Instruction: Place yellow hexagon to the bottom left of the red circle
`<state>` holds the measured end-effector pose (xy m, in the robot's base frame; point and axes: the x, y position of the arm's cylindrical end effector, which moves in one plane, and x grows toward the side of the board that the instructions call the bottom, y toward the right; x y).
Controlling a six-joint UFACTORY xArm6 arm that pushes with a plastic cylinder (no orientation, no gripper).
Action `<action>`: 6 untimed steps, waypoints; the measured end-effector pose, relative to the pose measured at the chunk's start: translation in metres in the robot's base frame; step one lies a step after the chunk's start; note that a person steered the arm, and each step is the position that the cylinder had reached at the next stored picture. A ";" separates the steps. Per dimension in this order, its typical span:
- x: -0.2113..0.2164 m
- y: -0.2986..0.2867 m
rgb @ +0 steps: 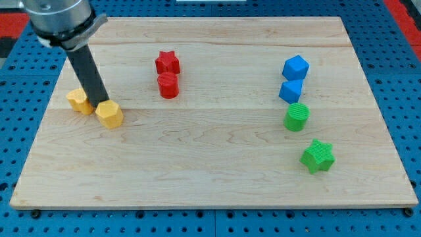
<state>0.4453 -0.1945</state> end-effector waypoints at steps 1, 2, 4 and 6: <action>0.016 -0.005; 0.034 -0.022; 0.038 0.050; 0.017 0.066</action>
